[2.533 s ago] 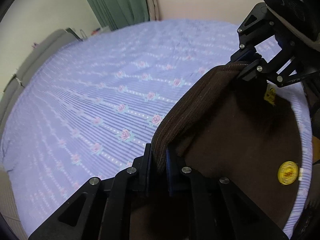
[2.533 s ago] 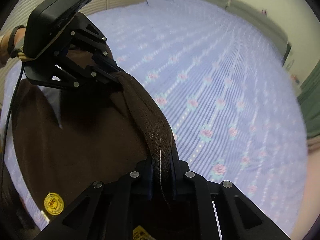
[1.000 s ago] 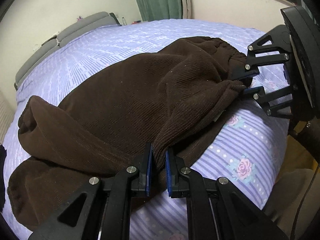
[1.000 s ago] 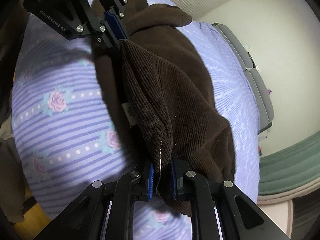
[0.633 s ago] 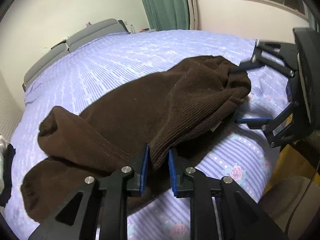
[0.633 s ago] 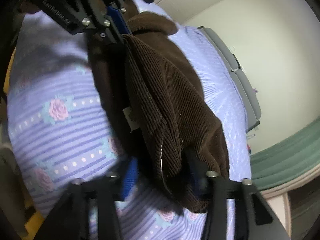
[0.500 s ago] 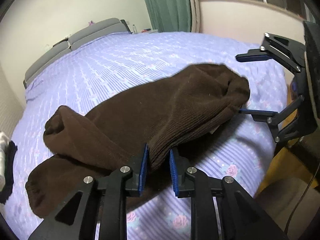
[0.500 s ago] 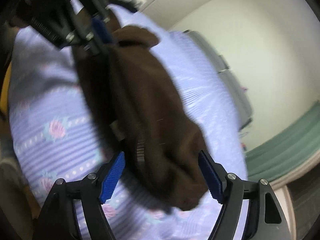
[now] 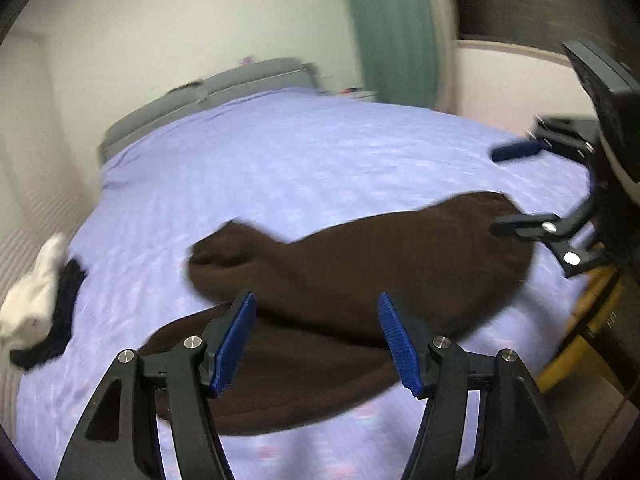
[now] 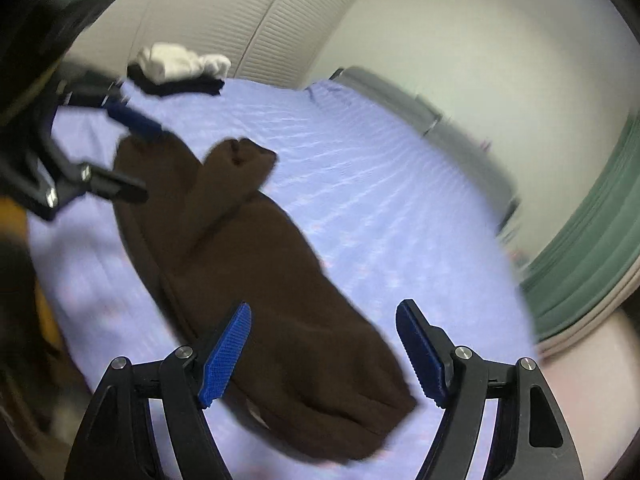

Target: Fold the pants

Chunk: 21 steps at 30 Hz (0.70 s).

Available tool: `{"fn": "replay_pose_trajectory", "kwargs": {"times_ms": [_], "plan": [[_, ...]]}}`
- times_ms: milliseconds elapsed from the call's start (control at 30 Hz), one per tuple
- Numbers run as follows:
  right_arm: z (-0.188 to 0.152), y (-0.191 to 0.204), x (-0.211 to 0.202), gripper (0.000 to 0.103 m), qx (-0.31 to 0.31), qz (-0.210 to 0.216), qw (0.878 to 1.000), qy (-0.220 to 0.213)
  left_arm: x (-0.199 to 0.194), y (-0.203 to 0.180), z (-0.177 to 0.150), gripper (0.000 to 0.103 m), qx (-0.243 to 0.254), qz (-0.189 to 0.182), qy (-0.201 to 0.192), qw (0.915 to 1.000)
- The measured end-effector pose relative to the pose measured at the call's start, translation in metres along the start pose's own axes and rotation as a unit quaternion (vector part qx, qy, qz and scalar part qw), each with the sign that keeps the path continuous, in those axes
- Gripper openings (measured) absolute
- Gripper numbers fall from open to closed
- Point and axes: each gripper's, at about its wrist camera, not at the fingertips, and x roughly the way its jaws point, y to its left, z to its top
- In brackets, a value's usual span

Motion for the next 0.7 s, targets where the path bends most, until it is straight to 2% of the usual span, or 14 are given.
{"fn": "replay_pose_trajectory", "kwargs": {"times_ms": [33,167,300,400,533,633,700], "plan": [[0.014,0.0,0.013,0.075,0.023,0.026,0.999,0.001,0.004,0.017,0.0,0.063,-0.02,0.009,0.006,0.9997],[0.053,0.015,0.066,0.075,0.061,0.081,0.995,0.004,0.017,0.088,-0.007,0.063,-0.098,0.061,0.021,0.9931],[0.087,0.026,0.134,0.075,0.102,0.15,0.983,0.032,0.03,0.132,-0.016,0.063,-0.136,0.097,0.022,0.9857],[0.107,0.033,0.182,0.074,0.116,0.178,0.976,0.056,0.041,0.147,-0.016,0.063,-0.143,0.121,0.021,0.9821],[0.121,0.033,0.229,0.068,0.124,0.177,0.973,0.084,0.063,0.159,-0.012,0.063,-0.154,0.139,0.027,0.978],[0.125,0.024,0.265,0.058,0.162,0.197,0.96,0.118,0.073,0.167,-0.009,0.063,-0.172,0.134,0.028,0.9757],[0.123,0.018,0.285,0.057,0.199,0.216,0.945,0.143,0.076,0.168,-0.007,0.063,-0.175,0.133,0.026,0.9753]]}}
